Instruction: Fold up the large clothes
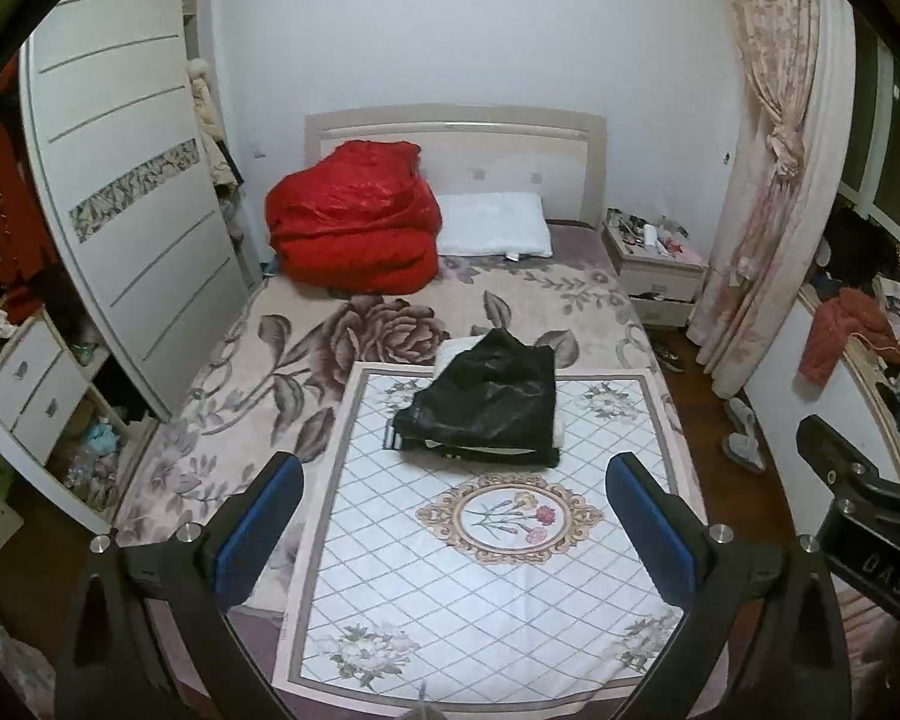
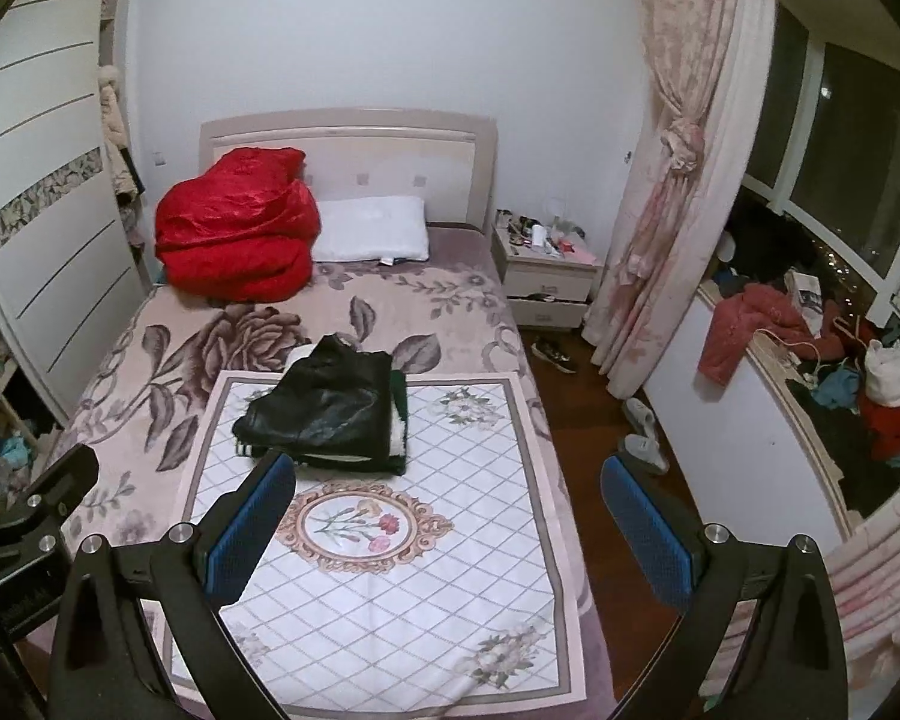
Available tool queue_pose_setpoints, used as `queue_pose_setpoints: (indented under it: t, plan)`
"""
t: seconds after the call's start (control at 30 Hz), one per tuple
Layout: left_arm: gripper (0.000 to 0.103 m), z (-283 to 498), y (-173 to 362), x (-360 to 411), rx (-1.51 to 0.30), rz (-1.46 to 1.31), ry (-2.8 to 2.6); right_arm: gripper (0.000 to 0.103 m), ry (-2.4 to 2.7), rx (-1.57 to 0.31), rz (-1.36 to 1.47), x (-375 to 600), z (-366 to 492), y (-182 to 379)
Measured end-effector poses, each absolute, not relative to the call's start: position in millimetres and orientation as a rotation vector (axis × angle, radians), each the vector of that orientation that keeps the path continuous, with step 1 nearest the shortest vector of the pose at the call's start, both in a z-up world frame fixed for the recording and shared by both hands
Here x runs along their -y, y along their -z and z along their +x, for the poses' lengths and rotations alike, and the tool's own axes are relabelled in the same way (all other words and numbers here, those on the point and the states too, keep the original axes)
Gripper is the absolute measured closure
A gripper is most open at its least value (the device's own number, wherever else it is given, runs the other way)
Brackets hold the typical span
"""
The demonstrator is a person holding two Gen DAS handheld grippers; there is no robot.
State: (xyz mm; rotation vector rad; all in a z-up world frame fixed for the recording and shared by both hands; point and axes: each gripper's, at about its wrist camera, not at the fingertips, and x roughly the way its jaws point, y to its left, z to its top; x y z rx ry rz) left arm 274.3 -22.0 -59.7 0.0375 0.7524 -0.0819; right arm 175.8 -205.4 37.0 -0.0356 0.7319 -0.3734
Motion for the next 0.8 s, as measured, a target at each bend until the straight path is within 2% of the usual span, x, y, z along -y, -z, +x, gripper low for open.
queue_pose_setpoints:
  t: [0.8]
  plan:
    - [0.0, 247, 52, 8, -0.718, 0.0, 0.054, 0.0, 0.291, -0.718, -0.008, 181, 178, -56]
